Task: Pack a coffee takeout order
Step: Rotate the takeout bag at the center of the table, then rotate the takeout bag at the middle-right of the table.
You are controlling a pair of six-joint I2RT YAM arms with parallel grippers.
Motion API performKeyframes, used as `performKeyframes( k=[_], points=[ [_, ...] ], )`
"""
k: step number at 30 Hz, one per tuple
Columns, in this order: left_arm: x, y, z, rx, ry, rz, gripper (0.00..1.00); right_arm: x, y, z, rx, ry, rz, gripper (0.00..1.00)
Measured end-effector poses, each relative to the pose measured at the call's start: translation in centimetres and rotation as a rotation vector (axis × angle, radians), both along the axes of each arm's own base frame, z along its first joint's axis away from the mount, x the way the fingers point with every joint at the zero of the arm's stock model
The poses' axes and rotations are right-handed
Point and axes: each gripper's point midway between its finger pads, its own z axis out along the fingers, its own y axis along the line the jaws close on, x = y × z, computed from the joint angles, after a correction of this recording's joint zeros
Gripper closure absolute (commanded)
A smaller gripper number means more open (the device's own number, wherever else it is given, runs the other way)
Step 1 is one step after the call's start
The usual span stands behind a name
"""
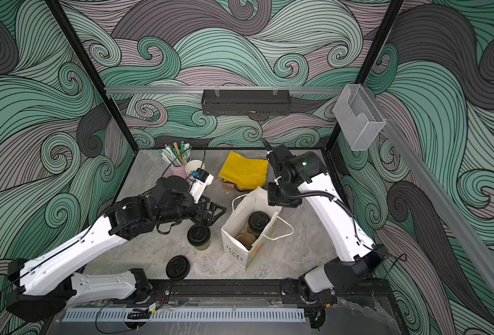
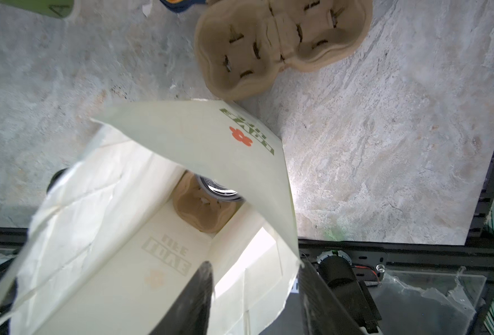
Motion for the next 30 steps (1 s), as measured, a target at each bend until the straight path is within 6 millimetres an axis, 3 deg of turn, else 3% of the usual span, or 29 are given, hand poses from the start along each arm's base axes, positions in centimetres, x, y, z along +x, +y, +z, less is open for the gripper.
performKeyframes(
  k=[4,11,17,24,28,30],
  points=[
    [-0.5,3.0,1.3,-0.014,-0.011,0.094,0.19,-0.6,-0.1,2.2,0.058,-0.067,-0.030,0.44],
    [-1.4,7.2,-0.2,0.084,0.090,0.236,0.19,-3.4,-0.1,5.2,0.151,-0.165,-0.071,0.33],
    [-1.9,9.0,-1.7,0.128,0.157,0.303,0.19,-5.8,-0.3,3.5,0.141,-0.126,-0.127,0.26],
    [-2.1,9.4,-3.0,0.127,0.188,0.331,0.19,-6.2,0.6,2.0,0.088,-0.099,-0.173,0.19],
    [-1.9,9.1,-3.0,0.112,0.186,0.332,0.19,-6.6,0.5,-0.1,0.025,-0.057,-0.207,0.24],
    [-1.9,9.0,-2.9,0.105,0.185,0.334,0.19,-7.0,0.3,-1.4,-0.011,-0.025,-0.224,0.32]
  ],
)
